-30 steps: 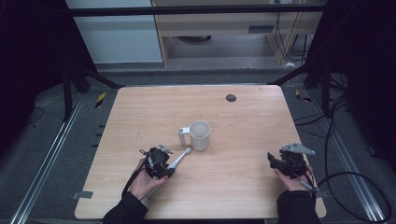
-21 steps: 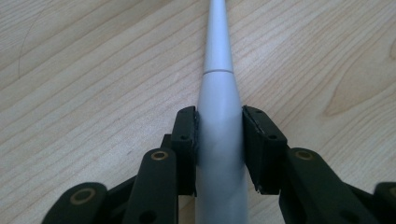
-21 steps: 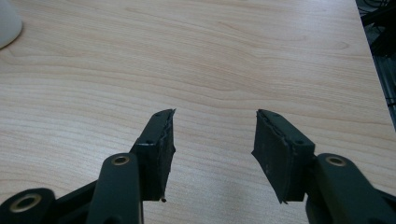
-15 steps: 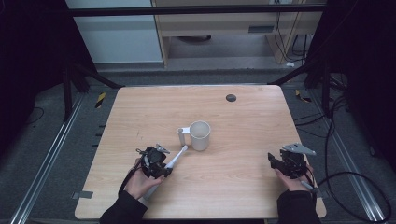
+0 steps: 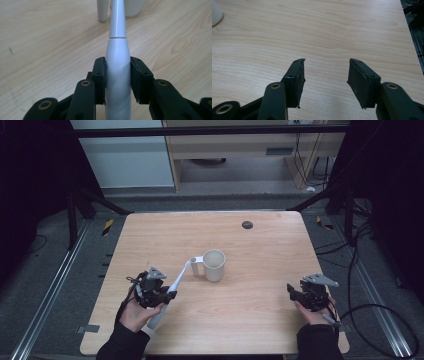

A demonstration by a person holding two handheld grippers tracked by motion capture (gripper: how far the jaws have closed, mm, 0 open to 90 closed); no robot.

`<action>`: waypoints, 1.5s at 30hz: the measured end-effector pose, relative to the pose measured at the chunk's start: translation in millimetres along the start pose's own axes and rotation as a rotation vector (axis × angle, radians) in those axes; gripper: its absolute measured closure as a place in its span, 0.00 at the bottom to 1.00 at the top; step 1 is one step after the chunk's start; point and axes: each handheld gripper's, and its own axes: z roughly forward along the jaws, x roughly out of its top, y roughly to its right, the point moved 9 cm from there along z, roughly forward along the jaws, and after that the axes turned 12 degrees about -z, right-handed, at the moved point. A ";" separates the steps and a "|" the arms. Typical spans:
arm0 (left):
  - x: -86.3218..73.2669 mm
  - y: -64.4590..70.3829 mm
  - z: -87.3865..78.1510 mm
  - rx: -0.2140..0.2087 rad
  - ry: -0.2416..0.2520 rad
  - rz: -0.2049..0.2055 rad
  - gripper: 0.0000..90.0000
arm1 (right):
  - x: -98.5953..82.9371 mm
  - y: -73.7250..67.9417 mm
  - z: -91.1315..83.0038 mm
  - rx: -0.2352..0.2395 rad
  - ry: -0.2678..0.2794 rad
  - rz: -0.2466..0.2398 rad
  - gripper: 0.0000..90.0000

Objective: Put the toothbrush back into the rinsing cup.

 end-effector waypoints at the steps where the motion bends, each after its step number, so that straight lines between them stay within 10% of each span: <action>1: 4.0 -0.2 -3.4 0.002 0.021 0.004 0.74 | 0.1 0.1 0.1 0.000 0.002 0.001 0.52; 22: 102.9 12.7 -28.6 -0.006 0.386 -0.009 0.74 | -0.1 -0.1 3.3 -0.001 0.014 0.003 0.37; 45: 181.2 45.2 2.4 -0.092 0.558 0.002 0.74 | -0.1 -1.7 8.6 -0.002 0.028 -0.003 0.28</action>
